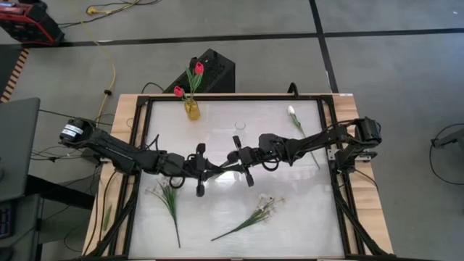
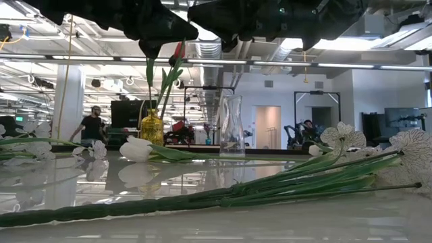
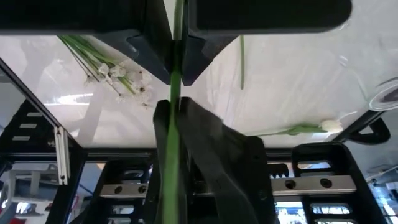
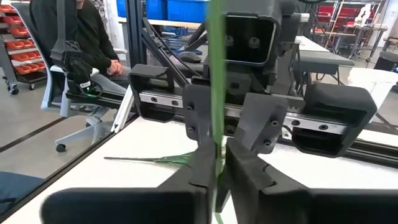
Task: Sort flowers into vase by color
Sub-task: Put the black flower into the yellow flower vase
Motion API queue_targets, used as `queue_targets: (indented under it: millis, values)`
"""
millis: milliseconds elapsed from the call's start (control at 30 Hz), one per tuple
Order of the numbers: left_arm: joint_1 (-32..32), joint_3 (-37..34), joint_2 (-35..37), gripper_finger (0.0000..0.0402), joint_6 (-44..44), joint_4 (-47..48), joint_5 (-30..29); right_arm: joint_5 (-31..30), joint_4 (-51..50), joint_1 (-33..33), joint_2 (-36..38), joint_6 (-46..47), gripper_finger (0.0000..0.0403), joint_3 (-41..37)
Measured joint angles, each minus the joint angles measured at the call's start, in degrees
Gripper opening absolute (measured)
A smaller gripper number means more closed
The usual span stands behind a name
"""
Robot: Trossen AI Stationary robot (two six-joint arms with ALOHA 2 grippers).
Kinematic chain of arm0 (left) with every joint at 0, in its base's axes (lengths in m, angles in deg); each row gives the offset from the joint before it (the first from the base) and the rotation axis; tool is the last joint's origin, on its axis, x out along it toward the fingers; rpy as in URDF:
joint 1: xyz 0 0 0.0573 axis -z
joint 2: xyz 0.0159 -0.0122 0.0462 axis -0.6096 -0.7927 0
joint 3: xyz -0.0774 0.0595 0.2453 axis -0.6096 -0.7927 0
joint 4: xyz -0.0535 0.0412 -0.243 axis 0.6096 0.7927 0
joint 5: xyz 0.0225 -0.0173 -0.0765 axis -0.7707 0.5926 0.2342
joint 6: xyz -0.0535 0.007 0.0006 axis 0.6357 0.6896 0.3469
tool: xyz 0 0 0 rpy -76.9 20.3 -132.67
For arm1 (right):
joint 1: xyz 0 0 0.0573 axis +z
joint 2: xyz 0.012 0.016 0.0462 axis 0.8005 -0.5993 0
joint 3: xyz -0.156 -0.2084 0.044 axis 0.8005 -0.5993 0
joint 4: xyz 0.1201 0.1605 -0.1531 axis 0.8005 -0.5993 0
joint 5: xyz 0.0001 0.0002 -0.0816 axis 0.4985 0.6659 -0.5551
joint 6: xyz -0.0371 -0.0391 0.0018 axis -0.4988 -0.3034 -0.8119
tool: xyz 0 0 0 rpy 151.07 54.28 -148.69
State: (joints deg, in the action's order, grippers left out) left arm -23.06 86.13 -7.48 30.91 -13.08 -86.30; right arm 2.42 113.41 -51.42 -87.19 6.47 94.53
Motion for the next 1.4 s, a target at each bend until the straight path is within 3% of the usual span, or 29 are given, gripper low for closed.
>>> queue_targets:
  millis: [267, 467, 700, 900, 1000, 1133, 1400]
  values:
    - [0.0, 0.0, 0.1, 0.0001, -0.9, -0.6, -0.3, 0.0, -3.0, -0.1, 2.9, -1.7, 0.0155, 0.0]
    - [-0.4, -0.1, 4.3, 0.0000, -4.6, -1.2, -8.1, 0.0, -18.1, -1.4, 9.8, -4.0, 0.0217, 0.0]
    - [-4.6, -0.1, 13.6, 0.0000, -12.1, -1.9, -17.0, 0.0, -36.1, -0.9, 13.2, -3.3, 0.0220, 0.0]
    - [-12.2, -0.1, 21.2, 0.0000, -14.5, -2.2, -16.1, 0.0, -36.9, 0.7, 13.1, -3.4, 0.0203, -2.8]
    - [-17.7, -0.1, 24.5, 0.0000, -13.1, -2.1, -14.0, 0.0, -33.9, 0.9, 13.3, -3.6, 0.0195, -4.9]
    - [-26.1, -0.1, 28.3, 0.0000, -8.7, -2.1, -7.1, 0.0, -33.5, 0.7, 13.0, -3.6, 0.0184, -5.9]
    - [-44.4, -0.1, 32.1, 0.0000, 10.7, -6.8, 10.0, 0.0, -32.8, 0.7, 13.2, -3.6, 0.0176, -6.5]
